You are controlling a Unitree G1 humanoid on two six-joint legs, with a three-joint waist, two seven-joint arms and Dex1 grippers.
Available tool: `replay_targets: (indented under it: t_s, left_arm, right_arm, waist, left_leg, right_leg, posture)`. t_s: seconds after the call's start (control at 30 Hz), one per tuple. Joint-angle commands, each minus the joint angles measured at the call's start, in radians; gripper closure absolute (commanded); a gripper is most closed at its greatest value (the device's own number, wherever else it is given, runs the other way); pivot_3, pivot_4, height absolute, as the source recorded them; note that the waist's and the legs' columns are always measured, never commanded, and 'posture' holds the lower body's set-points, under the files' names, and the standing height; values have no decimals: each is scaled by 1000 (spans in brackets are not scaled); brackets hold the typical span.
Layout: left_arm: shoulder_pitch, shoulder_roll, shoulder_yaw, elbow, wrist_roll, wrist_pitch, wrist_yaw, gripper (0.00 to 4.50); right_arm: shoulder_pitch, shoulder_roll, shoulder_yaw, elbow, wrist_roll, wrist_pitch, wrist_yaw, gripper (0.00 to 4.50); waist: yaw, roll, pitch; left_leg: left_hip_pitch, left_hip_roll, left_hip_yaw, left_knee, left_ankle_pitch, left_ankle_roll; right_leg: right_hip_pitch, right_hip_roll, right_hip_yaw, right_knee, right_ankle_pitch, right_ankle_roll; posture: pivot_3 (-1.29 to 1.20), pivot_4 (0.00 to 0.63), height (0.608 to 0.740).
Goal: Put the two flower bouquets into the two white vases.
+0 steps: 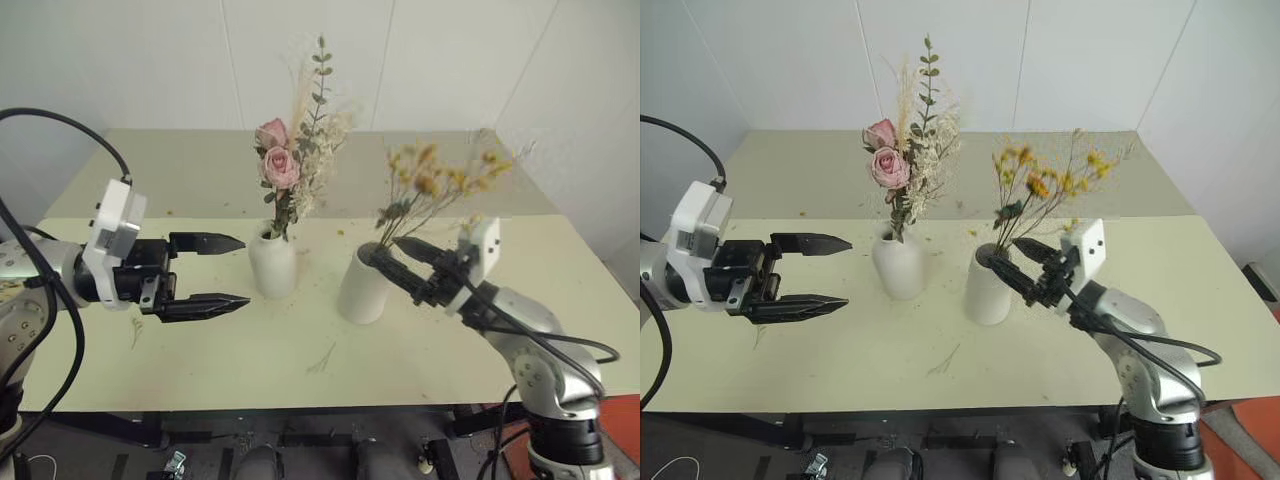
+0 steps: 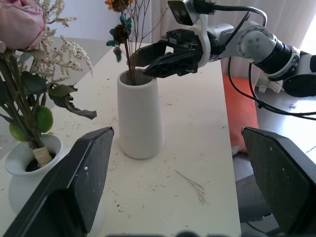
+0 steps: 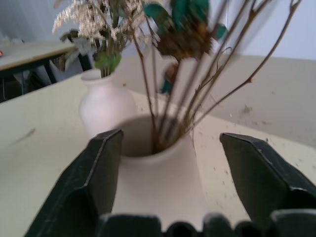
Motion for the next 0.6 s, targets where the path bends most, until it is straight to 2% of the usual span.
replay_targets:
  t_s: [0.03, 0.33, 0.6]
  left_arm:
    - [6, 14, 33, -20, -4, -9, 1, 0]
    - [36, 25, 53, -34, -1, -1, 13, 0]
    - [146, 101, 195, -28, 10, 1, -35, 0]
  right_arm:
    - [13, -87, -97, -54, 70, -1, 66, 44]
    - [21, -282, -158, -9, 147, 40, 196, 44]
    - [84, -502, -244, 131, 107, -13, 444, 44]
  waist:
    - [-1, 0, 0]
    - [-12, 0, 0]
    - [-9, -1, 0]
  left_leg:
    - [1, 0, 0, 0, 0, 0]
    - [2, 1, 0, 0, 0, 0]
    - [3, 1, 1, 0, 0, 0]
  right_leg:
    - [0, 0, 0, 0, 0, 0]
    - [1, 1, 1, 0, 0, 0]
    - [2, 1, 1, 0, 0, 0]
  posture:
    - [0, 150, 740]
    - [0, 150, 740]
    - [0, 150, 740]
